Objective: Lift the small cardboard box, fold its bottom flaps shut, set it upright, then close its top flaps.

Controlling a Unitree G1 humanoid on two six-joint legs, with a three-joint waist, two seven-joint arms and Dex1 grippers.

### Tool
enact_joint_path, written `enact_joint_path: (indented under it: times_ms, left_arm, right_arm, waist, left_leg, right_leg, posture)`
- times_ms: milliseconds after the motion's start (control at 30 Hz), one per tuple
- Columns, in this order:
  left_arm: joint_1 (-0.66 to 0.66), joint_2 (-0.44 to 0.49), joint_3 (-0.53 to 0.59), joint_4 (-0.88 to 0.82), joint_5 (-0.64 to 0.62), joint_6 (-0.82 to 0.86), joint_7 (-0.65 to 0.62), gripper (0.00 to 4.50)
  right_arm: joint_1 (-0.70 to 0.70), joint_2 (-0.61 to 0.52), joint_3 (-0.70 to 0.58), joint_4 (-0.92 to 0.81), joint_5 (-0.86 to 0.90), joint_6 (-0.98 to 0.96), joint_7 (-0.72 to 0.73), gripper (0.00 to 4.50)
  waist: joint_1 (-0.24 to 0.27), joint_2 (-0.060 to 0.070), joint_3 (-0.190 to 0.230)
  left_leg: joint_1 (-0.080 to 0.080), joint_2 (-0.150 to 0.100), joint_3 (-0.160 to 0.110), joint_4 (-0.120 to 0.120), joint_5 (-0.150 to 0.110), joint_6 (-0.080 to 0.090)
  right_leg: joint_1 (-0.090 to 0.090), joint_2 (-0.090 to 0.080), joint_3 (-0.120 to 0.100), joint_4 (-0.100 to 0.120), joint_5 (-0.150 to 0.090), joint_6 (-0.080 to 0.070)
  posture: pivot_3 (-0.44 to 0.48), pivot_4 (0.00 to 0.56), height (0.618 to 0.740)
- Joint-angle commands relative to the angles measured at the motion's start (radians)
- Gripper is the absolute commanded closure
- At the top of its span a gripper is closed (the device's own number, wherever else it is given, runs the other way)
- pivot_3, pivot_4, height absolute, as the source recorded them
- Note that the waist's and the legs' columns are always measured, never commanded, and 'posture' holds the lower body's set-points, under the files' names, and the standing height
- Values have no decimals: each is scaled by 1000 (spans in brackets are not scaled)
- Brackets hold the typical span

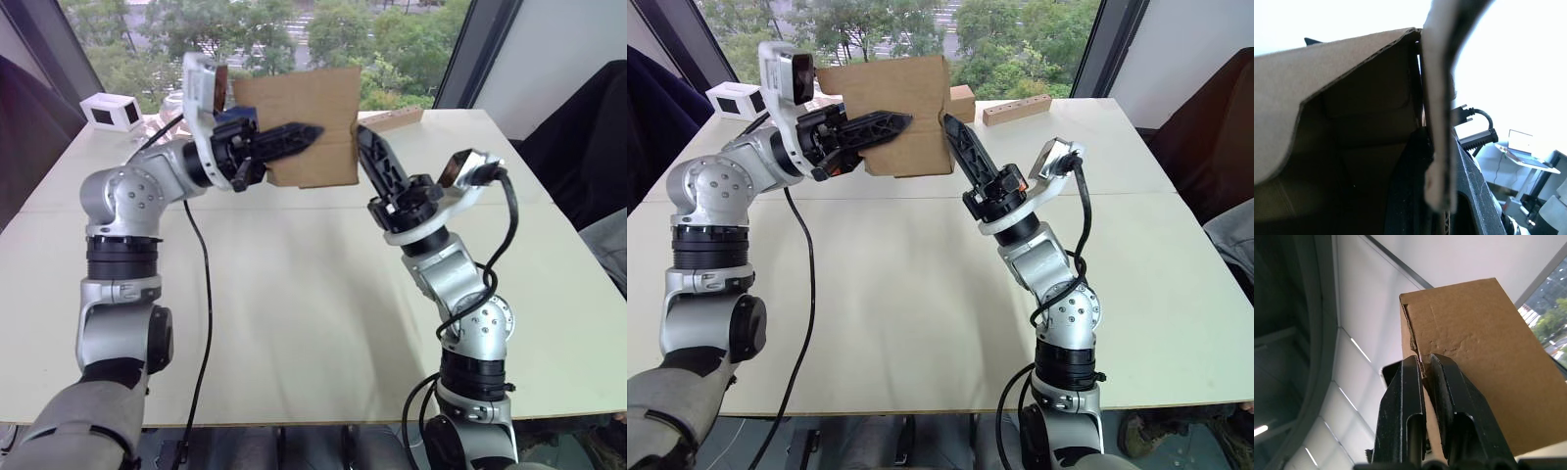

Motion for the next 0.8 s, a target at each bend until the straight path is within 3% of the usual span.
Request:
enact_joint_path:
  times_ms: [33, 67, 533, 800]
  left_arm:
    - [-29, 6, 11, -7, -12, -8, -2, 4500]
    - [-28, 4, 11, -8, -11, -9, -1, 4500]
    - [-20, 9, 12, -23, -16, -1, -2, 4500]
    - [-20, 22, -4, -18, -7, 3, -19, 4500]
  right_arm:
    - [-7, -1, 0, -44, 70, 13, 3, 4120]
    - [-4, -4, 2, -44, 70, 14, 4, 4331]
    - [9, -35, -7, -53, 73, 1, -2, 4331]
    - [-15, -194, -82, -121, 80, -16, -31, 4331]
  waist:
    - [0, 0, 0]
    - [0, 0, 0]
    - [0, 0, 0]
    - [1, 0, 0]
  left_leg:
    - [0, 0, 0, 0, 0, 0]
    - [0, 0, 0, 0, 0, 0]
    - [0, 0, 0, 0, 0, 0]
    - [0, 0, 0, 0, 0, 0]
  right_leg:
    - [0, 0, 0, 0, 0, 0]
    - [0, 0, 0, 0, 0, 0]
    - [0, 0, 0, 0, 0, 0]
    - [0, 0, 0, 0, 0, 0]
  posture:
    - [0, 150, 740]
    - [0, 150, 740]
    - [0, 150, 740]
    - [0, 150, 740]
